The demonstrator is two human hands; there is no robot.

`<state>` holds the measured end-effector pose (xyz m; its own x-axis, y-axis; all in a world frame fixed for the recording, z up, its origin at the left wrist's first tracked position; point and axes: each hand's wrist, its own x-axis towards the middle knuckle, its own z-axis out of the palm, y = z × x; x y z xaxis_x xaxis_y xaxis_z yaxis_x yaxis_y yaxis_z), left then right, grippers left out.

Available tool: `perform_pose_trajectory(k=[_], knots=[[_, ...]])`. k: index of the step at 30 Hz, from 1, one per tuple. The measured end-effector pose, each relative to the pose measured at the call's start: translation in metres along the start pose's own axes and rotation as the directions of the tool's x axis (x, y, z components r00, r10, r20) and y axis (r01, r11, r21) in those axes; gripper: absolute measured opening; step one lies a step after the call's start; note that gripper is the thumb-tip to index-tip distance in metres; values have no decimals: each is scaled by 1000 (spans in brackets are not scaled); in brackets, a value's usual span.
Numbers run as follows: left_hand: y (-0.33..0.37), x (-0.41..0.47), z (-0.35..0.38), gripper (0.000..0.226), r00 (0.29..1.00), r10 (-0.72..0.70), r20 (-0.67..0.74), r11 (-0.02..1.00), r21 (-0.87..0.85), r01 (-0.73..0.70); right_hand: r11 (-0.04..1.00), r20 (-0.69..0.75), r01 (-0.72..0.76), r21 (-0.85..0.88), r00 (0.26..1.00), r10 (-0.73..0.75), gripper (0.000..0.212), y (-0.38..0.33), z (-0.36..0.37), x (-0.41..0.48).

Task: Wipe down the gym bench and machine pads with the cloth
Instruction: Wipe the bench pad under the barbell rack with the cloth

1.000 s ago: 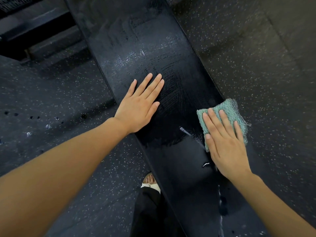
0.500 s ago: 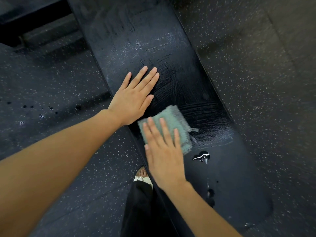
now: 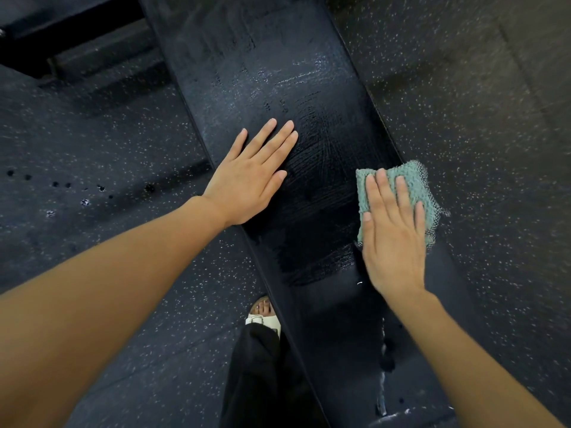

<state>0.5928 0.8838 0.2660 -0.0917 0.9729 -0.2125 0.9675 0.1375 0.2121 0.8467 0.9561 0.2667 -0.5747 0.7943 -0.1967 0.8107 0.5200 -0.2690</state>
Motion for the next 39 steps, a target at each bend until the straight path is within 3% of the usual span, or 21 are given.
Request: perform_pose_trajectory(k=[3, 5, 11, 17, 22, 28, 35, 39], knots=[[0, -1, 1, 60, 1000, -1, 2, 1000, 2, 1, 991, -49, -124, 58, 991, 127, 56, -30, 11, -7], [0, -2, 1, 60, 1000, 5, 5, 1000, -1, -5, 990, -52, -126, 61, 990, 129, 56, -49, 18, -17], [-1, -2, -1, 60, 1000, 26, 14, 999, -42, -26, 989, 37, 150, -2, 988, -149, 57, -111, 43, -60], [-1, -4, -2, 60, 999, 36, 25, 998, -59, -35, 942, 88, 333, -47, 941, -328, 56, -71, 36, -63], [1, -6, -1, 60, 1000, 19, 19, 998, -54, -18, 983, 49, 179, -43, 983, -177, 54, -22, 15, -44], [3, -7, 2, 60, 1000, 2, 8, 998, -63, -2, 999, 8, 40, 20, 999, -41, 55, -52, 21, -49], [3, -8, 0, 59, 1000, 1, 10, 994, -114, 0, 966, 96, 258, 20, 961, -259, 57, -115, 44, -76], [5, -8, 2, 59, 1000, -6, 0, 994, -108, 6, 935, 122, 355, 19, 927, -355, 58, -109, 45, -73]])
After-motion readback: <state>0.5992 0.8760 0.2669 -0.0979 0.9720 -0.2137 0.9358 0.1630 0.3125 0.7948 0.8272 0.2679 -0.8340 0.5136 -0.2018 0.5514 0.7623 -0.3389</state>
